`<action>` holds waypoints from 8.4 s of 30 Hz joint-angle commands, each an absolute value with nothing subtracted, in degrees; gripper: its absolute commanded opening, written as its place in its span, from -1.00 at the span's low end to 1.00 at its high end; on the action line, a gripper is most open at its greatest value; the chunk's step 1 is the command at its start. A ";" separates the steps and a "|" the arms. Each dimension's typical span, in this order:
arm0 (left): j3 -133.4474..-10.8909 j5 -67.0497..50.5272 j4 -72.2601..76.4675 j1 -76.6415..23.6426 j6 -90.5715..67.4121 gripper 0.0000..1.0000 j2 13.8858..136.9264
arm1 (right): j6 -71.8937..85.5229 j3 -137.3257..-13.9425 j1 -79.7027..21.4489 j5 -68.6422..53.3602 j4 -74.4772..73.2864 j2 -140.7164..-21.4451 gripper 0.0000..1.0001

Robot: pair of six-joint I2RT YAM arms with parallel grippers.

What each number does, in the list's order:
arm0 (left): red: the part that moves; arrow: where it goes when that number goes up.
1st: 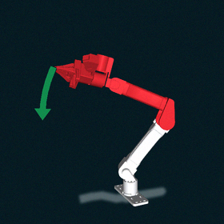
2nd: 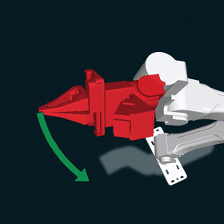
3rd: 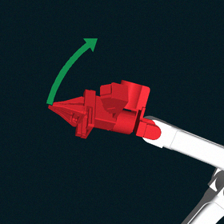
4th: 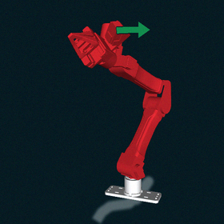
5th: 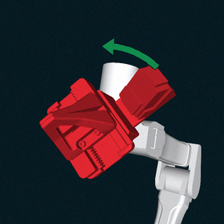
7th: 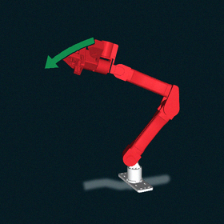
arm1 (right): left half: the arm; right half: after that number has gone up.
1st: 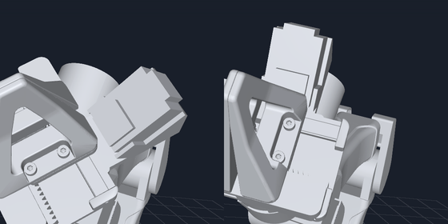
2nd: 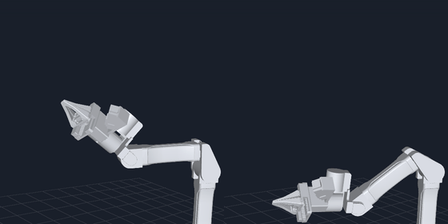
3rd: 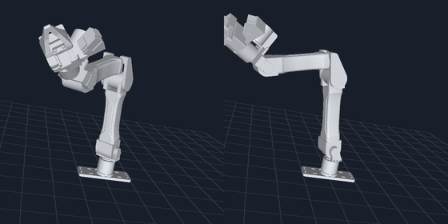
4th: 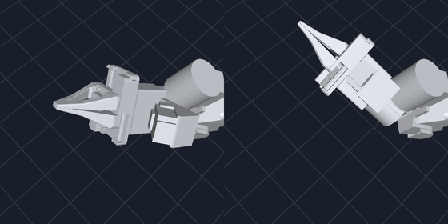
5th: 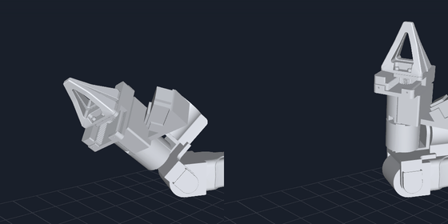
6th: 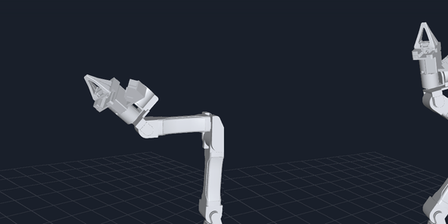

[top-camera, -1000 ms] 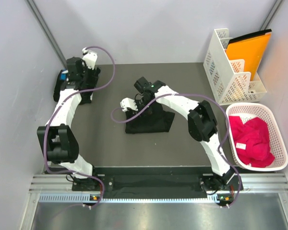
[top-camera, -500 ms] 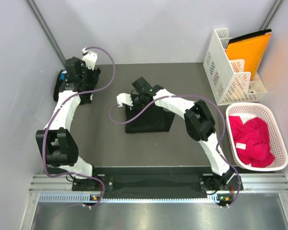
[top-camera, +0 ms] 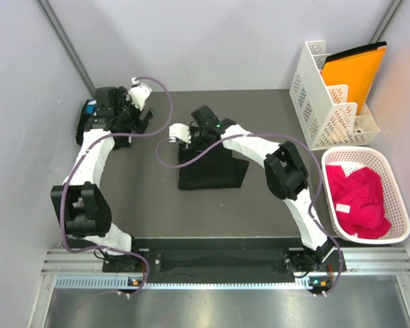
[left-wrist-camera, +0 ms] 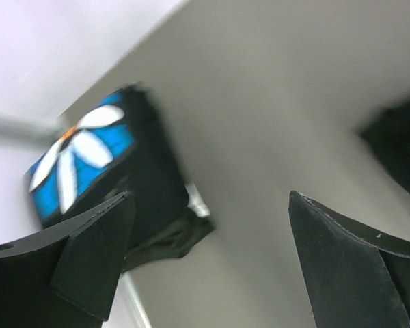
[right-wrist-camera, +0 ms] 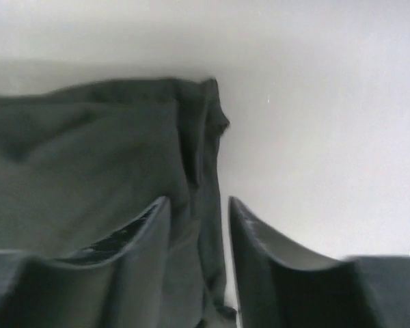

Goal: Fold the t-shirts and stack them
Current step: Fold the tshirt

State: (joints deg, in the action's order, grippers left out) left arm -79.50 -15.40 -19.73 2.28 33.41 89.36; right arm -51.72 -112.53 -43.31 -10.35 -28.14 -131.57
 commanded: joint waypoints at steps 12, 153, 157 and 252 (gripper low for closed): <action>-91.84 -50.18 -47.81 -4.48 51.42 0.98 105.10 | -42.71 -112.59 -20.93 -28.82 -49.56 -122.70 0.15; -119.27 -48.25 -60.74 -6.42 50.98 -1.00 129.64 | -38.85 -120.50 -24.61 -35.42 -46.85 -130.08 -1.00; -119.36 -46.59 -58.63 -6.42 49.05 -1.00 130.08 | -38.15 -119.36 -24.61 -34.54 -44.39 -129.20 -1.00; -77.08 -35.43 -48.78 -13.54 52.03 -1.00 112.06 | -30.06 -115.93 -26.63 -41.57 -49.84 -137.37 -1.00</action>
